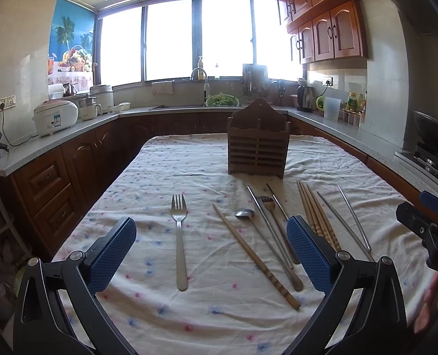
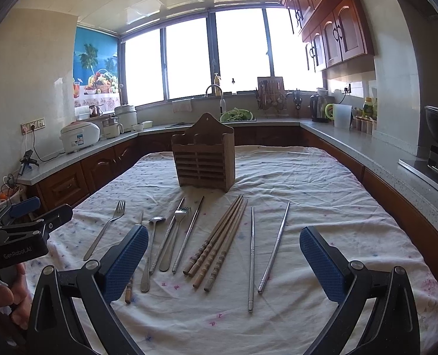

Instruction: Organize utensils

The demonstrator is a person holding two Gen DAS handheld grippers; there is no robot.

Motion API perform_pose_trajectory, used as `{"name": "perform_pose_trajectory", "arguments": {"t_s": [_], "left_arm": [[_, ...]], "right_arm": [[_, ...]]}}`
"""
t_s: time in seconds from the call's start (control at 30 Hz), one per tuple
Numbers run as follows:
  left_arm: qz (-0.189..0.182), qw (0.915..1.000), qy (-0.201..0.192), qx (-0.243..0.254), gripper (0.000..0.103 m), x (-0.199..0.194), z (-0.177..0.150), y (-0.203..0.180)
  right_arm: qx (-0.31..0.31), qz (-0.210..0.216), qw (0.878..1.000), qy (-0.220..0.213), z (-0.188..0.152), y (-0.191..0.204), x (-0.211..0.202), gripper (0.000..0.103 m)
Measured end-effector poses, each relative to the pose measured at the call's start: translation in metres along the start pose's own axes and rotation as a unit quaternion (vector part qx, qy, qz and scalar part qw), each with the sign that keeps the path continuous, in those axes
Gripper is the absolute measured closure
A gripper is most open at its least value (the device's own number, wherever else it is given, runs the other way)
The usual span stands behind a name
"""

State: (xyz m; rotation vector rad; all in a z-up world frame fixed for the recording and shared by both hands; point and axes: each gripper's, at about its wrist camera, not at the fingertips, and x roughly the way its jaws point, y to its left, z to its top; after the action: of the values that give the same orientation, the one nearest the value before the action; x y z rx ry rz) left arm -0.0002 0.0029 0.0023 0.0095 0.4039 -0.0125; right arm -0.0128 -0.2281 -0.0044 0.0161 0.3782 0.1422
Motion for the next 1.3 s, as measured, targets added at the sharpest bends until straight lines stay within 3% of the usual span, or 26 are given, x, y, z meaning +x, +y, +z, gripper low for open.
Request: {"name": "perform_pose_trajectory", "arguments": {"t_s": [1.1, 1.3], "left_arm": [[-0.003, 1.0, 0.0, -0.003, 0.0, -0.0036, 0.0003, 0.005], [-0.01, 0.9998, 0.018, -0.007, 0.0, 0.006, 0.0028, 0.0067]], "right_arm": [[0.006, 0.006, 1.0, -0.006, 0.0012, -0.0034, -0.0045, 0.0], [0.005, 0.017, 1.0, -0.005, 0.0047, -0.0026, -0.0036, 0.0]]}}
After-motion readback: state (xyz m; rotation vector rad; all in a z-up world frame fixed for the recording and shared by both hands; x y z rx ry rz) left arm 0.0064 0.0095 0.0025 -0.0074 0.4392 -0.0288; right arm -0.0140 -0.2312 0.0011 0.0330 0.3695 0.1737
